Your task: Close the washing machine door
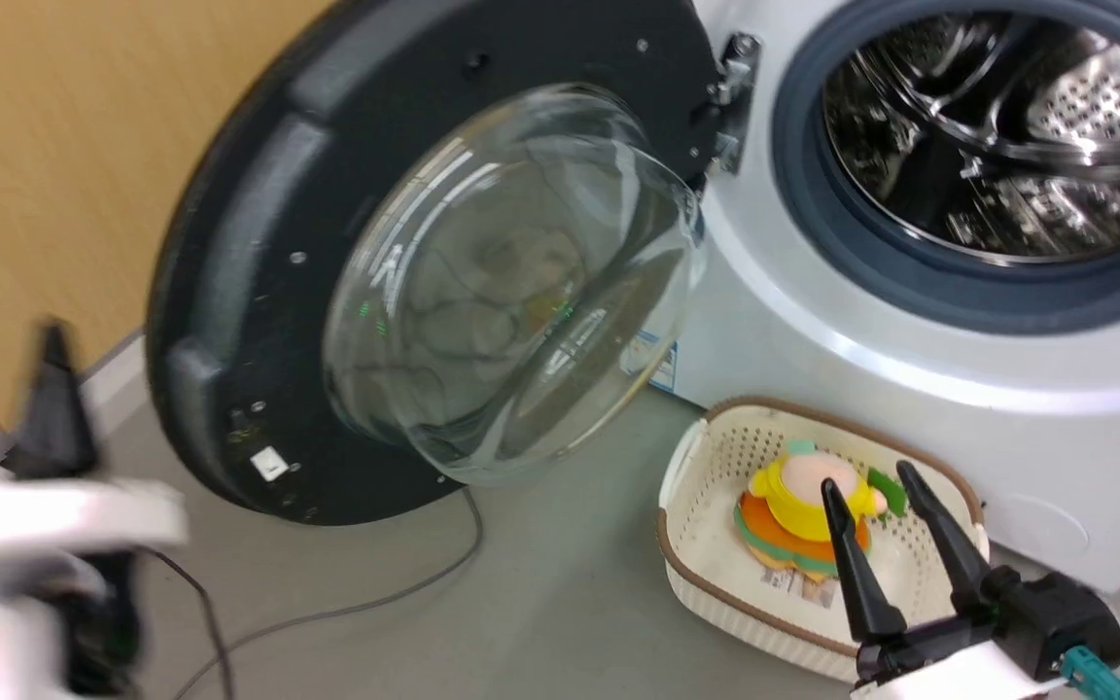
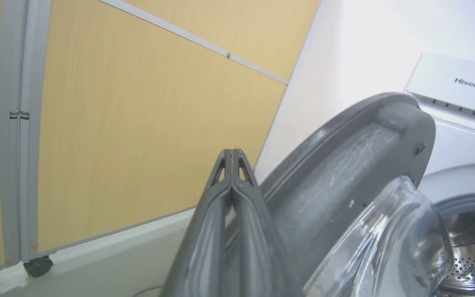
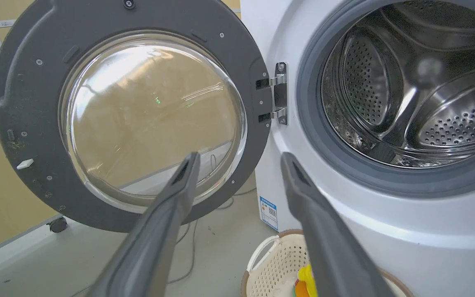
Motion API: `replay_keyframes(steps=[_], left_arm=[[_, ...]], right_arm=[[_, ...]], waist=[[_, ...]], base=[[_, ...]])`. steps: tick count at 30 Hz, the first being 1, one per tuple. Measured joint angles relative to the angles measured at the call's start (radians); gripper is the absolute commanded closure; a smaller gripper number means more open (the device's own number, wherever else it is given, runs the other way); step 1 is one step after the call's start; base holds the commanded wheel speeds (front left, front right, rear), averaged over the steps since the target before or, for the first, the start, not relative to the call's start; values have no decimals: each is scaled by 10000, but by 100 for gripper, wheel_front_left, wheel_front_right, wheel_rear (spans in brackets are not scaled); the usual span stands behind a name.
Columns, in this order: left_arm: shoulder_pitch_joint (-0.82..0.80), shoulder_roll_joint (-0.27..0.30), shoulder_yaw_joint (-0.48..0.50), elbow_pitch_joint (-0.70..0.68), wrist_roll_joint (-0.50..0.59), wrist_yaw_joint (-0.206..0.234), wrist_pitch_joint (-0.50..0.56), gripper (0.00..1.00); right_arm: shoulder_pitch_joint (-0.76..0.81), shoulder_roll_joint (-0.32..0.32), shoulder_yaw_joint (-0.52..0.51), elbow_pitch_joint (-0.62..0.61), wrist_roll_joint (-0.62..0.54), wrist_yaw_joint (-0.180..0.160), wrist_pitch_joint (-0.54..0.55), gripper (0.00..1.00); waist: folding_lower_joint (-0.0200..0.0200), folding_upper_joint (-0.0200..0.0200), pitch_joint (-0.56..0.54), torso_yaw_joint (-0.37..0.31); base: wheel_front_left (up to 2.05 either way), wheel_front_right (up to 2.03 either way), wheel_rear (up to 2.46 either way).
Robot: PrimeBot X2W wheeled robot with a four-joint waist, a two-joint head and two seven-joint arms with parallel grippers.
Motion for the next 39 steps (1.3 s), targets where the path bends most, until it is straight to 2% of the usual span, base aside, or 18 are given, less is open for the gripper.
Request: replay_keyframes(steps=[4, 7, 10, 12, 21, 25, 32, 39], left_arm=[[-1200, 420, 1154, 698, -1927, -107, 1131, 100], [-1947, 792, 1724, 1342, -2959, -100, 1987, 100], [-2596, 928, 2288, 2084, -4146, 86, 2970, 100], [-2868, 924, 2477, 2452, -4855, 297, 3745, 100], [-3139, 1162, 3072, 3908, -7256, 604, 6867, 100], [-3106, 1243, 3189, 3986, -7856, 533, 7820, 100], [-2719, 1237, 3179, 3793, -8268, 512, 8713, 100], [-2133, 932, 2941, 3129, -8573, 629, 9486, 100]], right_arm=[[-208, -98, -2, 6, 0, 0, 0, 0], [-282, -150, 12, 15, 2, 0, 0, 0], [-374, -173, 31, 19, 2, 0, 0, 0], [-410, -188, 54, 25, 2, 0, 0, 0], [-601, -190, 100, 58, 2, 0, 0, 0], [-605, -182, 36, 71, 2, 0, 0, 0], [-601, -121, -119, 121, 6, 0, 0, 0], [-558, -40, -297, 165, 23, 0, 0, 0]], waist=[[0, 0, 297, -229], [0, 0, 490, -388], [0, 0, 649, -532], [0, 0, 726, -617], [0, 0, 921, -890], [0, 0, 912, -968], [0, 0, 687, -994], [0, 0, 261, -1063]], base=[[0, 0, 0], [0, 0, 0], [0, 0, 0], [0, 0, 0], [0, 0, 0], [0, 0, 0], [0, 0, 0], [0, 0, 0]])
